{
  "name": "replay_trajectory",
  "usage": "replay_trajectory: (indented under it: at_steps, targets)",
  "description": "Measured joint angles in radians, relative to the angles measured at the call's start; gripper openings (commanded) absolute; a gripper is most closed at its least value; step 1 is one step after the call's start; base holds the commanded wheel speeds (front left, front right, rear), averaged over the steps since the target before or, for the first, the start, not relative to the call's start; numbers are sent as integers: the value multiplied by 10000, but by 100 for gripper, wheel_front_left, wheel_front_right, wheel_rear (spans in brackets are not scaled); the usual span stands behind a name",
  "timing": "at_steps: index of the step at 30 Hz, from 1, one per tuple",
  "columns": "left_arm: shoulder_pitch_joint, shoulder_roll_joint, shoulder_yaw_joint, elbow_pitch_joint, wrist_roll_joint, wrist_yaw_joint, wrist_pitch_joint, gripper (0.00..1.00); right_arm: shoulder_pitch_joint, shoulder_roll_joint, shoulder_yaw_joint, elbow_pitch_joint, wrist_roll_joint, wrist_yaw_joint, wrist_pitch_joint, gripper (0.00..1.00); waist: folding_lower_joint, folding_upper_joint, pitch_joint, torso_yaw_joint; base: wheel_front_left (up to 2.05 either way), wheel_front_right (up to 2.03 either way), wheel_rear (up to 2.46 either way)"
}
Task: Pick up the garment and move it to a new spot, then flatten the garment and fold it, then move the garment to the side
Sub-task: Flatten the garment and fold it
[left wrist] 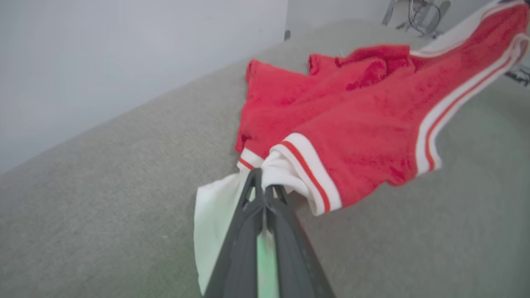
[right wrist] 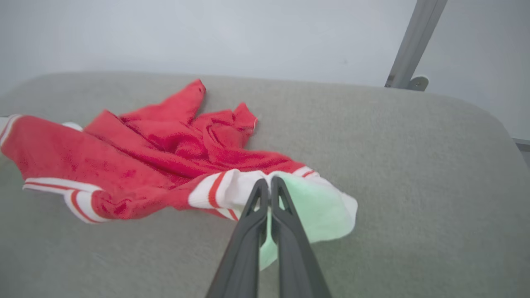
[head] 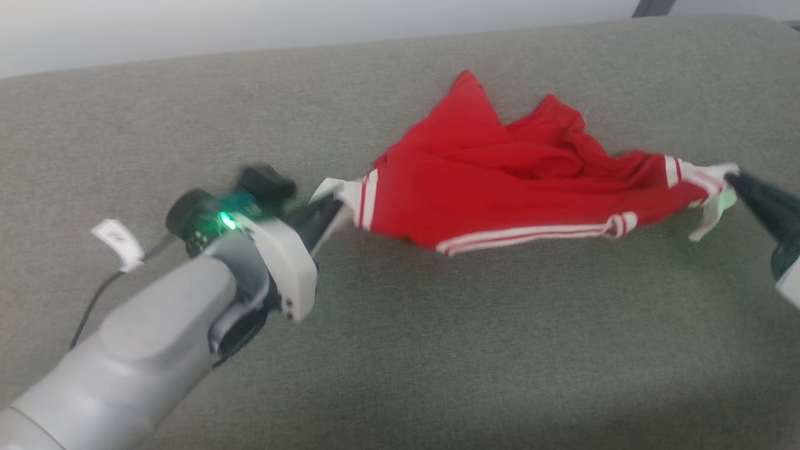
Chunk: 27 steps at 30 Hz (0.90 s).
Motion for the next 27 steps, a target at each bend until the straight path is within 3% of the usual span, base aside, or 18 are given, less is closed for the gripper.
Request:
replay_trajectory:
  at_steps: [4,7,14,20,23,27]
  targets:
    - [-58,-44,965,-495,-800,261,-596,0,-237,-21,-713,-537,878,0,-188,0,0,0,-35,146,0,0,0]
    - [-444,-115,1379,-550,-974,476,-673,0,-817,372,-1216,-251,1131,0,-267,0,0,0,93,213,0,0,0]
    - [-2842,-1175,2522,1174,-1659,570,-566,0,-3286,2288,-2038,1985,1827,-6,546,0,0,0,805,400,0,0,0]
    - [-5774,-2094,3404,3578,-1743,552,-945,0,-6547,3799,-2449,4316,1348,-6,771,0,0,0,1654,401,0,0,0]
    - [-7147,-2259,4029,4203,-1695,476,-1300,0,-7915,4270,-2727,5081,968,-6,184,0,0,0,1935,350,0,0,0]
    - [-8485,-2433,5172,4215,-1310,35,-1377,0,-9069,4456,-3081,5814,502,-6,-322,0,0,0,2069,355,0,0,0]
